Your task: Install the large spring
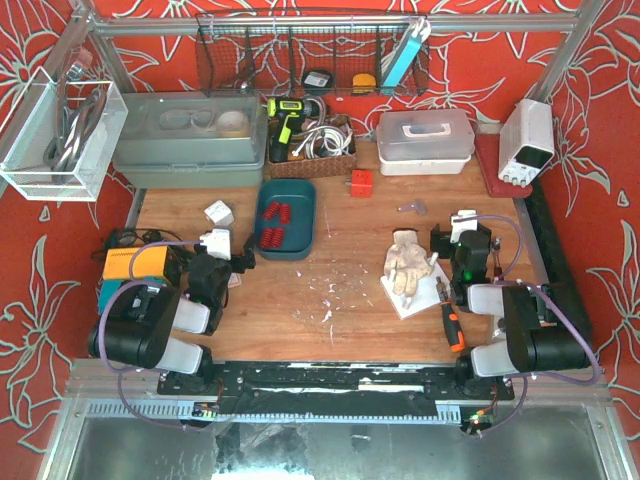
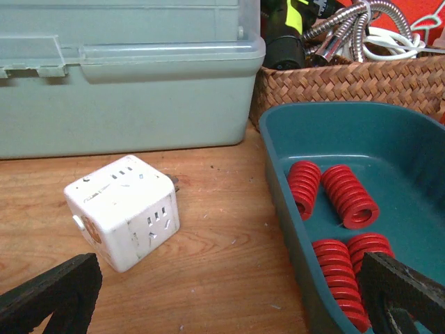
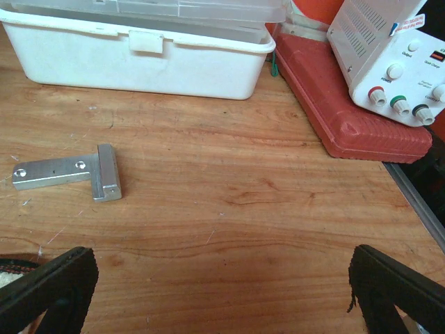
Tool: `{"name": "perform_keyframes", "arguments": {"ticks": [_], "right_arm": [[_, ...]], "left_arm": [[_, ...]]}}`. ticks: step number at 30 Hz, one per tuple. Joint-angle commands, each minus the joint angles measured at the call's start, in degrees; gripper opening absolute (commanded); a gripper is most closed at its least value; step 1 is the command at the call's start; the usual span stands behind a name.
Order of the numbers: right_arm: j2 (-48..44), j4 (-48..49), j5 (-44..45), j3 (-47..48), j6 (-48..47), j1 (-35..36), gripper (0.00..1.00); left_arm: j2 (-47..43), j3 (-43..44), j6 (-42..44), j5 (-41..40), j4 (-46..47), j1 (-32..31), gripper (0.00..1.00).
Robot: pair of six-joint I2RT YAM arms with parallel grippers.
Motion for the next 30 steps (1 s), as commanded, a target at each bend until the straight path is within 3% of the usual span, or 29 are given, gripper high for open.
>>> {"name": "perform_keyframes", "arguments": {"ticks": [1, 15, 18, 20, 24, 27, 30], "right_arm": [[0.37, -0.82, 0.09, -0.16, -0.09, 0.33, 0.99], [-0.22, 0.19, -1.42, -0.58, -0.69, 0.31, 0.99], [-8.94, -14.39, -2.17, 3.49, -1.3, 1.27, 0.99], [-14.66, -24.58, -3.29, 7.82, -0.23, 1.29, 0.99], [-23.24, -29.61, -5.34, 10.34, 4.39, 1.28, 0.99], [-27.7, -35.21, -7.4, 13.06, 12.52, 1.29, 0.99], [-30.69, -46.81, -7.82, 17.91, 23.09, 1.29, 0.99]], "left_arm": [[-0.33, 0.85, 0.75, 0.19, 0.92, 0.33, 1.0], [-0.48, 0.81, 0.74, 0.19, 0.87, 0.33, 1.0], [-2.55, 0.91, 0.41, -0.63, -0.25, 0.33, 1.0], [-7.98, 1.83, -0.05, -1.15, -6.46, 0.25, 1.0], [-19.69, 11.37, -7.56, -4.73, -31.89, 0.15, 1.0], [-26.51, 19.99, -17.37, -7.49, -47.66, 0.15, 1.0], [-30.09, 25.7, -25.11, -4.31, -56.99, 0.15, 1.0]]}}
